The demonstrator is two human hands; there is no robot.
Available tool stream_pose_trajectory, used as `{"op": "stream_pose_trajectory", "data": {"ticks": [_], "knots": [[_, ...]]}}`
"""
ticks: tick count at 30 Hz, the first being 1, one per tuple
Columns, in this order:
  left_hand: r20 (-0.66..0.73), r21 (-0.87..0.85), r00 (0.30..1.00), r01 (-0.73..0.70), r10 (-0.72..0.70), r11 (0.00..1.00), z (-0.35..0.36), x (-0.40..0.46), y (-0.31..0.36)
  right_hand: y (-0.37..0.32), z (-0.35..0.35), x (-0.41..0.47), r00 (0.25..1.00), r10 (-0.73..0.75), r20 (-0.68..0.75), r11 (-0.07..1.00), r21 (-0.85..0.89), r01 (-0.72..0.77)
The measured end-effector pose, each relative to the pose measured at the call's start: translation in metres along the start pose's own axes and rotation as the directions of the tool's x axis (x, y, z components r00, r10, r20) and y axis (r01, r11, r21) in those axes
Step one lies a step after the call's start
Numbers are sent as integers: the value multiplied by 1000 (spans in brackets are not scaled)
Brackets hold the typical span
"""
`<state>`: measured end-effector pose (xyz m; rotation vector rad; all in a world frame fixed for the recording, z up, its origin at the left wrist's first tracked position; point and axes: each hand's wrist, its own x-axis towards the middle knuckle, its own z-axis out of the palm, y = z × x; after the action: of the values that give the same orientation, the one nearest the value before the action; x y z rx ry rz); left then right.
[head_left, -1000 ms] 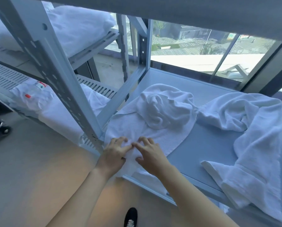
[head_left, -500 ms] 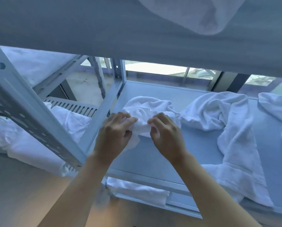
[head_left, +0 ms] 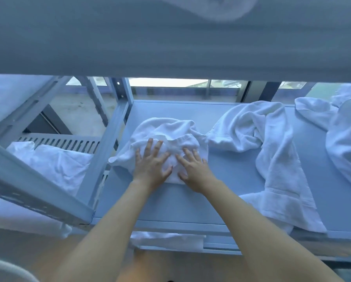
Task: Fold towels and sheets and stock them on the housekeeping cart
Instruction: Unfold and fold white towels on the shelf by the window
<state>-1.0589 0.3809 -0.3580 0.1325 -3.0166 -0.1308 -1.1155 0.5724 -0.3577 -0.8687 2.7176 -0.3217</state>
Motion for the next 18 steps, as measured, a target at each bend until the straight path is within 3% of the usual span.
{"op": "stream_pose_trajectory", "data": {"ticks": [10,14,18], "knots": [[-8,-16,989,147,-147,989,-19,-28,-27,-38,7,16,991,-128,-30,992,8,128],[-181,-80,979,81,-94,993,-32,-22,24,9,-19,-9,989,-90,-117,996,-18,88],[-182,-142,982,34,-60,989,-37,-5,92,82,-54,-39,982,35,-188,999,-33,-42]]}}
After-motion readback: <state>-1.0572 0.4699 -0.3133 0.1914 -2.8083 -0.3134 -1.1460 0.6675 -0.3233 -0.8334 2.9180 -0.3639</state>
